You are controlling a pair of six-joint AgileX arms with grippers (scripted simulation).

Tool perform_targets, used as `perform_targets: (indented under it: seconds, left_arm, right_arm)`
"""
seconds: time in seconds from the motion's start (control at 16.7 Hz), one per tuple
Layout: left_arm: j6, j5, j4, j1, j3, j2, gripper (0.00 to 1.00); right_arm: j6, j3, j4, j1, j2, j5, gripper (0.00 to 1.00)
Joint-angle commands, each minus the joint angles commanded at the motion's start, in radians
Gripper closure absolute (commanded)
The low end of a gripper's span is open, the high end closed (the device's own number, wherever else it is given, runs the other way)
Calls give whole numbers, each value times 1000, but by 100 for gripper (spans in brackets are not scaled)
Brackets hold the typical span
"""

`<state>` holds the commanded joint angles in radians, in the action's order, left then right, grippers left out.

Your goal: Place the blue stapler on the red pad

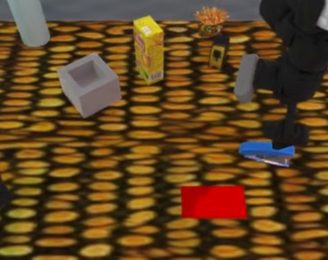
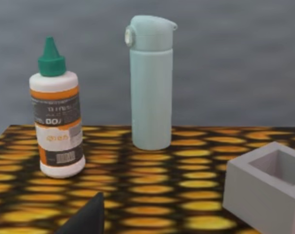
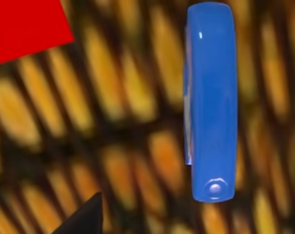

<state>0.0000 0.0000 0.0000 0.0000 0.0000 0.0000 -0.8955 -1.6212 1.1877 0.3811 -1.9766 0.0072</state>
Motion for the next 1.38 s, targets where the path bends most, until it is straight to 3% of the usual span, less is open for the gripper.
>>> perform_targets:
  seconds: [0.6, 1.08, 1.38]
  left_arm:
    - [0, 0, 0, 0, 0, 0, 0]
    - [0, 0, 0, 0, 0, 0, 0]
    - [0, 0, 0, 0, 0, 0, 0]
  right_arm:
    - [-31, -43, 18, 10, -67, 0, 0]
    - [-28, 166, -293, 14, -163, 1, 0]
    - [-28, 186, -319, 14, -174, 1, 0]
